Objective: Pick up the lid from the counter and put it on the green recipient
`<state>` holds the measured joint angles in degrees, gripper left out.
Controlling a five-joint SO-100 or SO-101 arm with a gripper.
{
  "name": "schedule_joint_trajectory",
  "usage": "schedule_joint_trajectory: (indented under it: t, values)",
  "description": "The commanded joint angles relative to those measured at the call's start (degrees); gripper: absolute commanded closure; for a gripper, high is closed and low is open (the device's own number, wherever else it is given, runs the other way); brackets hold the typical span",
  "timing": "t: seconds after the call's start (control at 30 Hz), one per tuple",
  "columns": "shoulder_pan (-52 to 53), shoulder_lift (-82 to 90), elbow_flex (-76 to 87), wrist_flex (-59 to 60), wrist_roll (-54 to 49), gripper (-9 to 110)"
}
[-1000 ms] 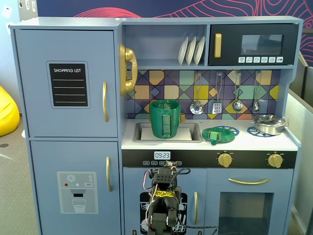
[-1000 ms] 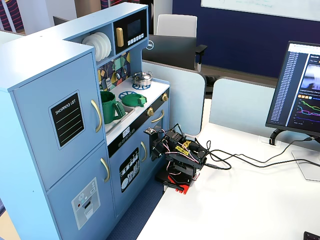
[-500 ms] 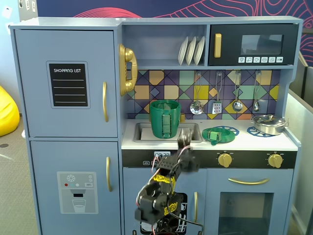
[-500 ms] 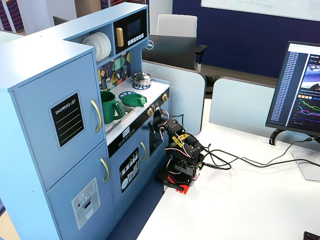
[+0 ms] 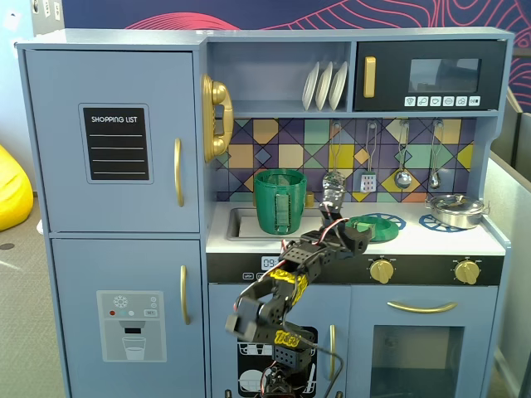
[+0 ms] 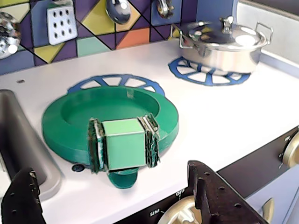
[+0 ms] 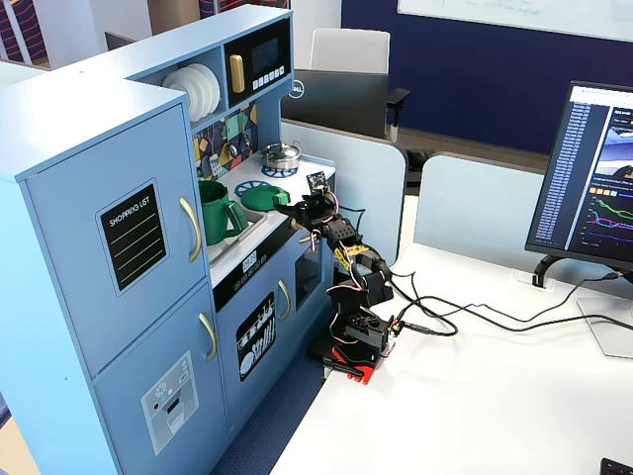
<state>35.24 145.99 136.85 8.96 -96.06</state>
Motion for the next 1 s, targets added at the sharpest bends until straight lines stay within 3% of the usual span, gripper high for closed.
schedule_joint_trajectory:
  t: [0.0, 0.6, 0.67, 0.8, 0.97]
  values:
    - [0.4, -5.4, -6.8, -3.2, 1.1, 67]
    - [-1.8, -26.1, -22.1, -5.8, 2.1, 72]
    - [-2.5, -27.8, -23.2, -5.8, 2.7, 75]
    - [-4.0, -30.1, -24.9, -5.6, 2.0, 101]
    - [-4.5, -30.2, -27.4, -5.9, 4.0, 101]
